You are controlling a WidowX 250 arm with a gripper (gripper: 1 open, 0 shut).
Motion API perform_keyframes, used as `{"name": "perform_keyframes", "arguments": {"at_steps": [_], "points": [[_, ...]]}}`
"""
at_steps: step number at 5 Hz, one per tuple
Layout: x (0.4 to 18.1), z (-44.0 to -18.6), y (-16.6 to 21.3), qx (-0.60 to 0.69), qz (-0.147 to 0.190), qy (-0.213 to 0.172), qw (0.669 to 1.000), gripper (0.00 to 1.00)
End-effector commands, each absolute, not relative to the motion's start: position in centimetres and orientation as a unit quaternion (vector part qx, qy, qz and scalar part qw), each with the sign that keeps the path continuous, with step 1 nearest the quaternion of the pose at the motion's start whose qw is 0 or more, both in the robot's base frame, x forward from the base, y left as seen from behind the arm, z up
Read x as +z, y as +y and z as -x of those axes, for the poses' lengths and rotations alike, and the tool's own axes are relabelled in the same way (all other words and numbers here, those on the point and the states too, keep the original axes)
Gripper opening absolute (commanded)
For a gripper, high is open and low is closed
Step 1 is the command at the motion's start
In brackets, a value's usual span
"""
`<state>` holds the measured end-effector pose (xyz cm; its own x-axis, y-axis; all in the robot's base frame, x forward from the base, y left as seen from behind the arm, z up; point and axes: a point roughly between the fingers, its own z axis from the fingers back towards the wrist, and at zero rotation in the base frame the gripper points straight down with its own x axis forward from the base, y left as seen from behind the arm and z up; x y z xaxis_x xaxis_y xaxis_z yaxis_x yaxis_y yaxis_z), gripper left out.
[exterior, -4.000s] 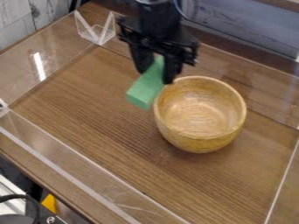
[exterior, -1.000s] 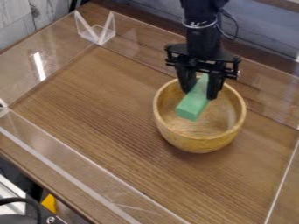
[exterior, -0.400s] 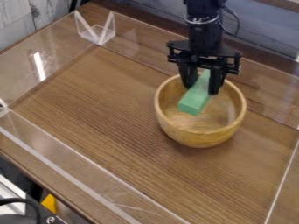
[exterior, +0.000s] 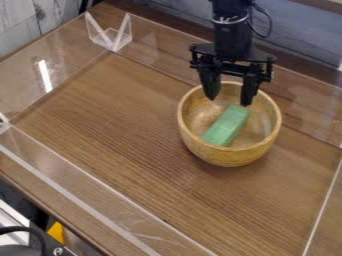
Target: Put the green block in the brown bowl
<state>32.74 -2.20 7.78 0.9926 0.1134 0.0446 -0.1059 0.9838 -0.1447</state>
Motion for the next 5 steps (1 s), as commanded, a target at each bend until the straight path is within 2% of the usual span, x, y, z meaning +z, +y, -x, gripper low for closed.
{"name": "perform_keyframes", "arguments": {"at_steps": [1,5], "points": [[10.3,-33.7,-1.5,0.062,0.068,-0.06,0.994,1.0],[14.0,-32.8,0.2,0.075,0.042,-0.068,0.994,1.0]]}}
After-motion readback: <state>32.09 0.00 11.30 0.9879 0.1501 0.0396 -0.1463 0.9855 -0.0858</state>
